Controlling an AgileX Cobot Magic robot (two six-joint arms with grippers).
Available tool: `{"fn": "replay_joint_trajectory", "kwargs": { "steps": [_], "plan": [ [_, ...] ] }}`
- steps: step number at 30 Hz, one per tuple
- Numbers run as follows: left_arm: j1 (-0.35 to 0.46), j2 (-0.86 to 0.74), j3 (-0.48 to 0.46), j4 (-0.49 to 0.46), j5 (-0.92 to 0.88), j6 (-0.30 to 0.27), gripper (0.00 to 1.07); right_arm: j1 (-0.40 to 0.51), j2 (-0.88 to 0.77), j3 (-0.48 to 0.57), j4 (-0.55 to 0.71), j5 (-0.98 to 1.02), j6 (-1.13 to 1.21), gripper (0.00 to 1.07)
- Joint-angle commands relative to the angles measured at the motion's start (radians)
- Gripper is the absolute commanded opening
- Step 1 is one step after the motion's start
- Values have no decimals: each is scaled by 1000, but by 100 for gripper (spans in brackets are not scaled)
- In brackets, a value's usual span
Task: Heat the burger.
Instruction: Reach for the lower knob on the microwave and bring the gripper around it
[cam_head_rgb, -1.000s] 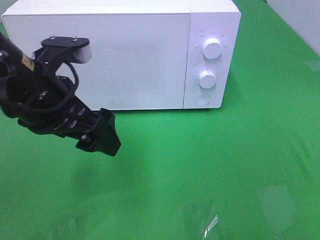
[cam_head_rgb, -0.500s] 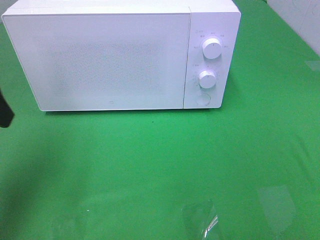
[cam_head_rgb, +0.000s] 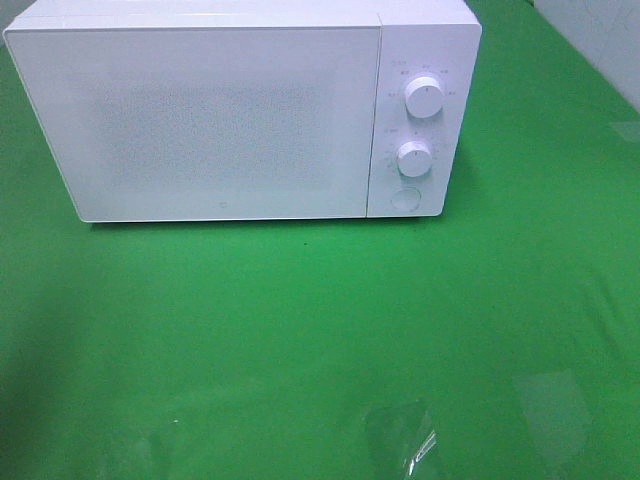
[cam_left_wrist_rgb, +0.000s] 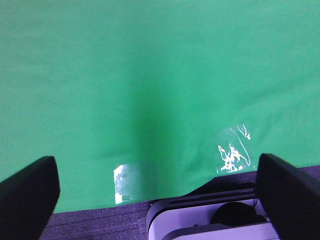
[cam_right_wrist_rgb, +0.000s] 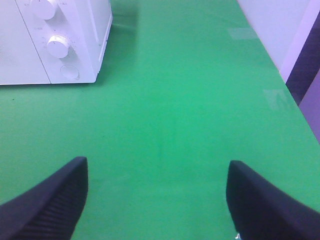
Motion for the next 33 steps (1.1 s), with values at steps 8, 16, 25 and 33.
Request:
{"fn": "replay_joint_trajectory", "kwargs": {
  "steps": [8,16,25,33],
  "plan": [
    [4,-250,189,-4,-46,2,102,-6,-26,3,2,-7,-3,73],
    [4,-405,308,0,-82,2,102,-6,-26,3,2,-7,-3,73],
    [4,-580,312,1,-87,2,101,-6,-26,3,2,-7,-1,73],
    [36,-721,312,-4,-88,-1,100,-6,-26,3,2,-7,-1,73]
  ]
}}
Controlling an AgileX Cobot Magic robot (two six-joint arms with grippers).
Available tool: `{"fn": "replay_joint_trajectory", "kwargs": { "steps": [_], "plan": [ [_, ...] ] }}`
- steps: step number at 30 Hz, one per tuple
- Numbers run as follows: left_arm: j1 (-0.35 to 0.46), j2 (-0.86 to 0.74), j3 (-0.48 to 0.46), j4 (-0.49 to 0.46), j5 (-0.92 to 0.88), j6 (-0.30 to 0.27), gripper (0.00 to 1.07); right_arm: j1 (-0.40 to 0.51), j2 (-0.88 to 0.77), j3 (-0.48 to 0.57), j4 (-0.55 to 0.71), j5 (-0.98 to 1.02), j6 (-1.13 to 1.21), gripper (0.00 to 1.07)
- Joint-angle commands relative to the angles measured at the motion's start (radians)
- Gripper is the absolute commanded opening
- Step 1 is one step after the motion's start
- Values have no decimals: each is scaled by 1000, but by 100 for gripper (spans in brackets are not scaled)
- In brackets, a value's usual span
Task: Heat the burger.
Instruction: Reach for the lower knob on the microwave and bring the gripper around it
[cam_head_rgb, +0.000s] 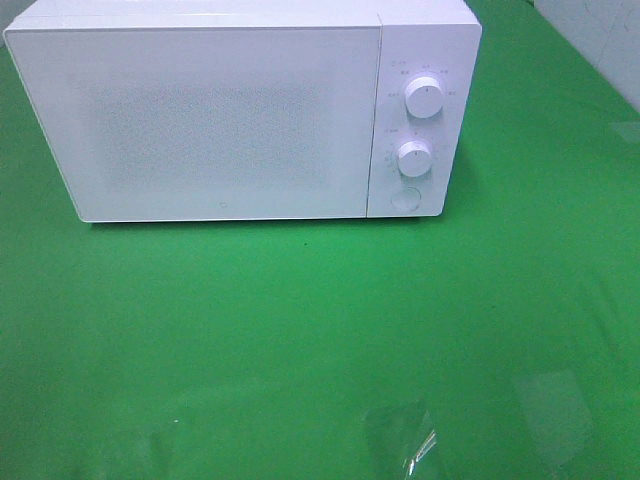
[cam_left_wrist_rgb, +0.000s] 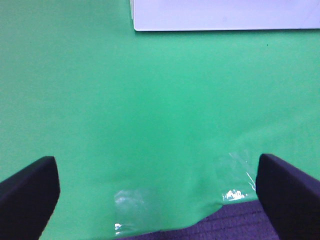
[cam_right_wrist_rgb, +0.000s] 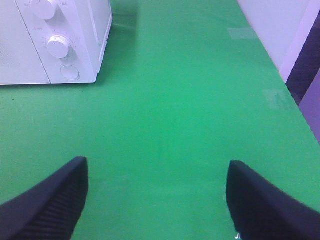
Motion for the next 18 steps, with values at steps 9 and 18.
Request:
{"fn": "replay_joint_trajectory", "kwargs": {
  "steps": [9,18],
  "plan": [
    [96,-194,1,0,-11,-1,100,-6,-26,3,2,-7,-1,73],
    [96,-194,2,-1,-12,-1,100,-6,-26,3,2,-7,0,73]
  ]
}}
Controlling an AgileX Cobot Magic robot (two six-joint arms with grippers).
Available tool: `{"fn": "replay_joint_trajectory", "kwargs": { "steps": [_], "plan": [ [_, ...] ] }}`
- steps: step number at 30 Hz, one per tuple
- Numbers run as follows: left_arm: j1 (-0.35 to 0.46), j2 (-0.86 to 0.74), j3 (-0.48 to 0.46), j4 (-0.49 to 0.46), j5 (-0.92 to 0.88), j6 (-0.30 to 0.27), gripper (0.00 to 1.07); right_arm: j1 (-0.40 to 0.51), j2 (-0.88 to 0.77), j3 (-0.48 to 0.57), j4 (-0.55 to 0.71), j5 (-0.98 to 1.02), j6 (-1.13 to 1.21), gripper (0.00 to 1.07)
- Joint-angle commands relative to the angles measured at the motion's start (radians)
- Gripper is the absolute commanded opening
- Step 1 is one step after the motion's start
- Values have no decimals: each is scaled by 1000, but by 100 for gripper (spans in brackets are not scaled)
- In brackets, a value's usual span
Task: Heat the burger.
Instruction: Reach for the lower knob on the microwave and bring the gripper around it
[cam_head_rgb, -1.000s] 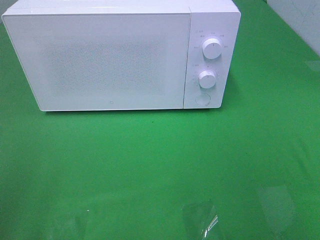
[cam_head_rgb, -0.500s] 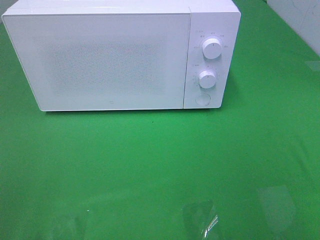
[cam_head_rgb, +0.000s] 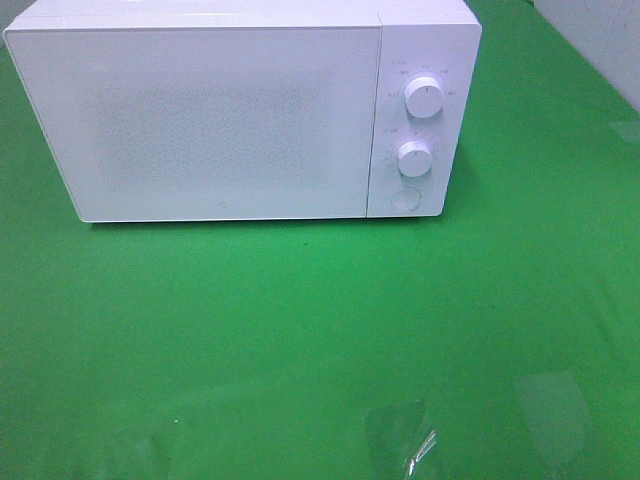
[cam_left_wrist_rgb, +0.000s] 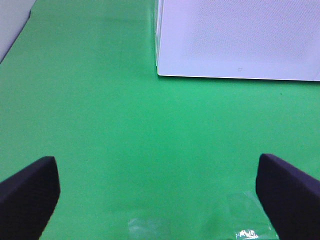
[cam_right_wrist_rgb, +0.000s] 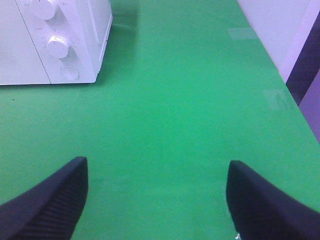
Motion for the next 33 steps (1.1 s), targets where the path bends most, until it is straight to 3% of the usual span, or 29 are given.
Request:
{"fn": "replay_joint_trajectory", "kwargs": {
  "steps": [1,28,33],
  "plan": [
    [0,-22,1,-1,-12,-1,100,-6,-26,3,2,-7,0,73],
    [0,-15,1,-1,-12,-1,100,-6,-26,-6,-1,-22,-25,73],
    [0,-15,1,-1,-12,-1,100,-6,37,-40,-3,-68,-30,73]
  ]
}}
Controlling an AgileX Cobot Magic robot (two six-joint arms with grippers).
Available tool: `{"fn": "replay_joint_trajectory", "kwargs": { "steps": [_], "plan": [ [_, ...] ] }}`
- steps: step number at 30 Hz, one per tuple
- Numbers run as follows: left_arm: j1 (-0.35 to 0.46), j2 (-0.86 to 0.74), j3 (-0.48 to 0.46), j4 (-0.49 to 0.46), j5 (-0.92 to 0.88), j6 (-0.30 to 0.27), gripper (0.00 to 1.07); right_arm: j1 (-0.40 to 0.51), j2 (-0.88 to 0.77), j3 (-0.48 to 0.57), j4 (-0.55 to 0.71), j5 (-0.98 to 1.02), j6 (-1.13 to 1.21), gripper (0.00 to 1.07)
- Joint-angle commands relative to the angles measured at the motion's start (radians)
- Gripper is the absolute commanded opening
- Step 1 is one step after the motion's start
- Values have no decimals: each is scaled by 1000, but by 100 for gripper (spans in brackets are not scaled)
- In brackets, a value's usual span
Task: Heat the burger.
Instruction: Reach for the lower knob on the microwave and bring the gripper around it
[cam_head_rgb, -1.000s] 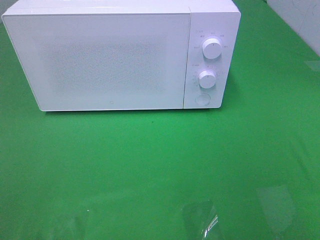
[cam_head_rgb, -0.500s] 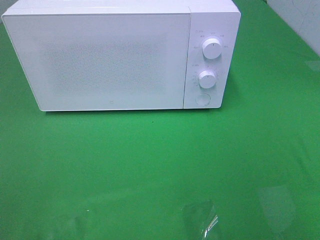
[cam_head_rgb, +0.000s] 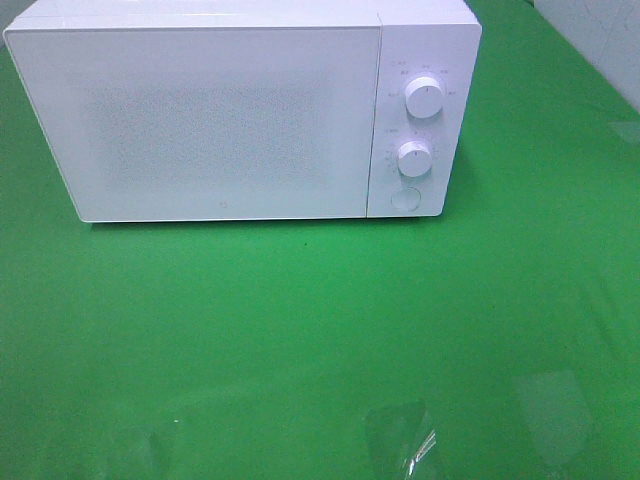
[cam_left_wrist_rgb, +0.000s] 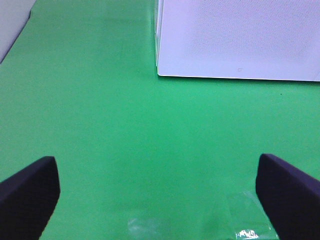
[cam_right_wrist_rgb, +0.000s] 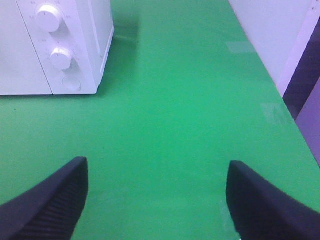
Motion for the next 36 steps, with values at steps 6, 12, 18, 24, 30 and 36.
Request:
{"fn": "replay_joint_trajectory", "kwargs": {
  "steps": [6,12,18,24,30,36],
  "plan": [
    [0,-15,1,-1,-12,-1,100,-6,120,-13,-3,-149,-17,73],
    [0,-15,1,-1,-12,-1,100,-5,213,53,0,-393,-17,73],
    [0,-15,1,-1,-12,-1,100,-5,276,117,2,-581,-17,73],
    [0,-15,1,-1,-12,-1,100,-5,364,148,1,-722,-17,73],
    [0,-15,1,-1,-12,-1,100,-5,573,148,-2,-967,-17,73],
    [0,-15,1,-1,-12,-1,100,-5,723,148,3,-1182,-19,73]
  ]
}}
